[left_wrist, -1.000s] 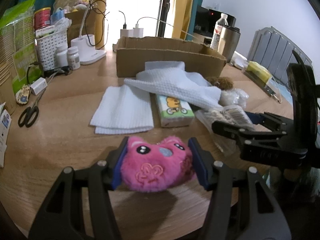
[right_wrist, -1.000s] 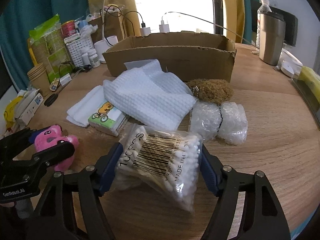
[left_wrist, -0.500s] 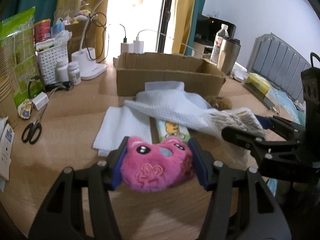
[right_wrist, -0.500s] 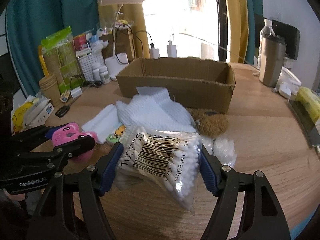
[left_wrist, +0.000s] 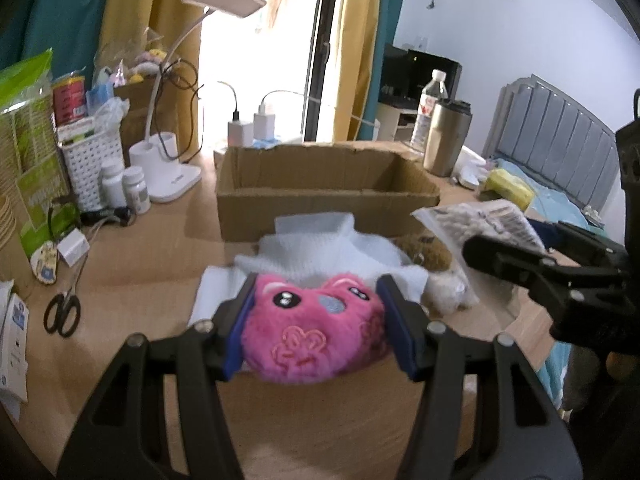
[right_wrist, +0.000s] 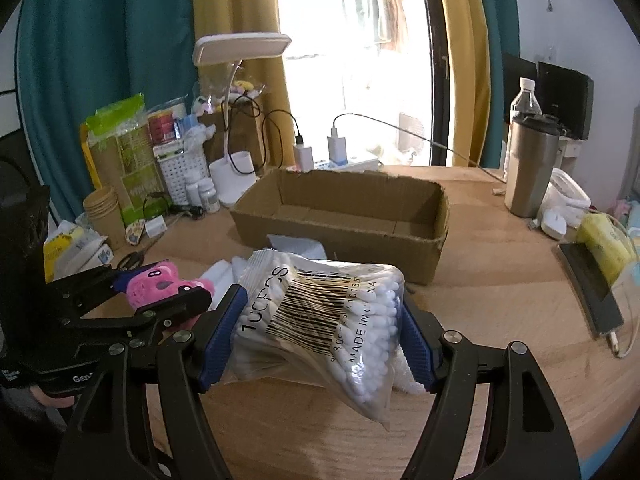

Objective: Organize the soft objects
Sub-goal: 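Carry the pink plush with the left gripper while the right gripper carries the swab bag toward the box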

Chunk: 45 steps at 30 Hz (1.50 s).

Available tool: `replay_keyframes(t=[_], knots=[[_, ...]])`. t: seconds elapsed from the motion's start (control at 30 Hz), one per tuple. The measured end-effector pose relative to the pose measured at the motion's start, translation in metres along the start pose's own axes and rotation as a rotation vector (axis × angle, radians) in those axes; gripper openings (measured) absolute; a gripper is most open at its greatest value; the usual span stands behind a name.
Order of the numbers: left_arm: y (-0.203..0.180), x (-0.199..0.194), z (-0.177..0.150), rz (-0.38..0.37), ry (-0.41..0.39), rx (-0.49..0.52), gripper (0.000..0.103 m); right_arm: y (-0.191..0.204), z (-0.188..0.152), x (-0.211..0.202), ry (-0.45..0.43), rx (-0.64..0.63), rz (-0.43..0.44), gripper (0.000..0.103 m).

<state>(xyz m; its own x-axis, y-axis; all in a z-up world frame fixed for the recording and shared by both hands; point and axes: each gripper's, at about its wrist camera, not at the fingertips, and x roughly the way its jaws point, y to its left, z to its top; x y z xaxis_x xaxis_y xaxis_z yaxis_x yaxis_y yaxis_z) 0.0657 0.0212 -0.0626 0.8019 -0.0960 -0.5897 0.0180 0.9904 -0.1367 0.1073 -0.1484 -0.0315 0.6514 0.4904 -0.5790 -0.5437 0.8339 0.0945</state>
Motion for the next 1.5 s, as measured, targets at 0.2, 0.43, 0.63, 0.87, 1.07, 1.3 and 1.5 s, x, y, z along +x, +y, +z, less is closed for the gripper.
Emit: replay_keyframes(t=[0.2, 0.43, 0.63, 0.87, 1.07, 1.3, 1.5], knots=[[-0.003, 0.002, 0.019, -0.003, -0.031, 0.008, 0.059, -0.008, 0.014, 0.0, -0.026, 0.004, -0.001, 0.075], [-0.006, 0.01, 0.037, 0.0, -0.042, 0.023, 0.059, -0.017, 0.024, 0.006, -0.04, 0.015, 0.001, 0.075], [-0.007, 0.019, 0.048, 0.007, -0.038, 0.028, 0.059, -0.029, 0.031, 0.012, -0.046, 0.029, 0.0, 0.075], [-0.007, 0.032, 0.062, 0.021, -0.036, 0.022, 0.059, -0.039, 0.04, 0.023, -0.047, 0.035, 0.001, 0.075], [-0.004, 0.044, 0.074, 0.029, -0.037, 0.021, 0.059, -0.049, 0.049, 0.037, -0.044, 0.042, 0.001, 0.075], [0.0, 0.063, 0.084, 0.025, -0.016, 0.004, 0.059, -0.059, 0.052, 0.054, -0.03, 0.051, 0.004, 0.075], [0.002, 0.081, 0.091, 0.019, -0.001, -0.004, 0.059, -0.067, 0.057, 0.07, -0.021, 0.055, 0.008, 0.075]])
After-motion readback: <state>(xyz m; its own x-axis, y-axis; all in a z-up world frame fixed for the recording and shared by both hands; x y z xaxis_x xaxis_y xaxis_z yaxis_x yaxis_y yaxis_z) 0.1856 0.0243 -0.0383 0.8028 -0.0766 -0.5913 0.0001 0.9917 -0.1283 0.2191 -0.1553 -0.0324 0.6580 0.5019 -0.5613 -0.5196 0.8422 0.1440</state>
